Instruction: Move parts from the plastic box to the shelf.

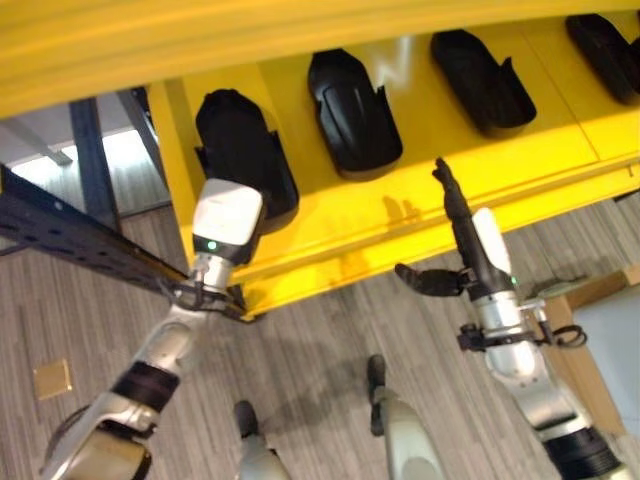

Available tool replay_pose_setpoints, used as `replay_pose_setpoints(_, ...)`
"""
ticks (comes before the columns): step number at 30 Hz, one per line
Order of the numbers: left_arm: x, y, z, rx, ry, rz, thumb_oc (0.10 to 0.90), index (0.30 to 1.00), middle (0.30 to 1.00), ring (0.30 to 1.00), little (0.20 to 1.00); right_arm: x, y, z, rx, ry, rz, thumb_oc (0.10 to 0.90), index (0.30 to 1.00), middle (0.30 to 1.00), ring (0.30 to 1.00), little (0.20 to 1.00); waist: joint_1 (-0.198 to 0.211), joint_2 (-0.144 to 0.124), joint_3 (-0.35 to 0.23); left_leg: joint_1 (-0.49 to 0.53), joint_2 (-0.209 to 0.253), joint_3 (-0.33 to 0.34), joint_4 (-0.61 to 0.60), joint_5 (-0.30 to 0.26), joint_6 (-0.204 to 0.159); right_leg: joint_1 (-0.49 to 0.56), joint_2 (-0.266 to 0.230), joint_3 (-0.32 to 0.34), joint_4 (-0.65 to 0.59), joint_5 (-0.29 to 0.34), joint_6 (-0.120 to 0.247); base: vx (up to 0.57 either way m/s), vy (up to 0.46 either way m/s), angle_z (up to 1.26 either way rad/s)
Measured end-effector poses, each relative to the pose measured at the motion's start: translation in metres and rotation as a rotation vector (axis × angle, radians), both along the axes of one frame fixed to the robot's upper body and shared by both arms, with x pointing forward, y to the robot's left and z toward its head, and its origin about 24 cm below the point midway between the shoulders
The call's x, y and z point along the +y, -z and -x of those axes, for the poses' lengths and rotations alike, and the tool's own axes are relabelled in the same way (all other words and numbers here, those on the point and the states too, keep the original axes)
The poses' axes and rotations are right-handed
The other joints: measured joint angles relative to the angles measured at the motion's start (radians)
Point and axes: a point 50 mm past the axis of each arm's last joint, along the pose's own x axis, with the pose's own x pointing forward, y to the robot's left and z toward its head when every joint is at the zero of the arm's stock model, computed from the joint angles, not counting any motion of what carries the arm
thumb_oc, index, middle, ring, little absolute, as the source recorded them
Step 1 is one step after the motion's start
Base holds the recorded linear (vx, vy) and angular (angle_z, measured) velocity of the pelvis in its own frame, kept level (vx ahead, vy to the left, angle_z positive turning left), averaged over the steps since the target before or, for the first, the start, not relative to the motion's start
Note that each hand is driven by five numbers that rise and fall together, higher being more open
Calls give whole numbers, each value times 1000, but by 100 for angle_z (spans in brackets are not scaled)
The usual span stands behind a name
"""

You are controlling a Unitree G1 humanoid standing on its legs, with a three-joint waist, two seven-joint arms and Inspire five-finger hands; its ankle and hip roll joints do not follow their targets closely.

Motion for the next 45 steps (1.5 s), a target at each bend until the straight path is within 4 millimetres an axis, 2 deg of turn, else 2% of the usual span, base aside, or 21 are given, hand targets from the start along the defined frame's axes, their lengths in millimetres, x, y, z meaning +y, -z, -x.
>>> replay_pose_setpoints(12,11,-4,-4,-2,-42,-38,400,300,300,300,300,-1,1,0,8,-7,6,900,1000,1000,1000,1000,-8,-3,-2,-12,1,-3,14,-2,-3,-6,0,1,1,5,-7,0,0,0)
replay_pose_setpoints(38,20,-4,-6,-11,-78,-29,400,300,300,300,300,-2,4,3,20,-11,17,900,1000,1000,1000,1000,-6,-6,-4,-29,5,-14,31,-2,-6,-8,1,-4,2,12,-11,0,0,0)
replay_pose_setpoints(45,36,-7,-2,-34,-155,9,400,300,300,300,300,-3,4,3,29,-19,29,900,1000,1000,1000,1000,-5,-8,-5,-51,18,-23,57,-9,-18,-18,10,-7,3,16,-17,0,0,0)
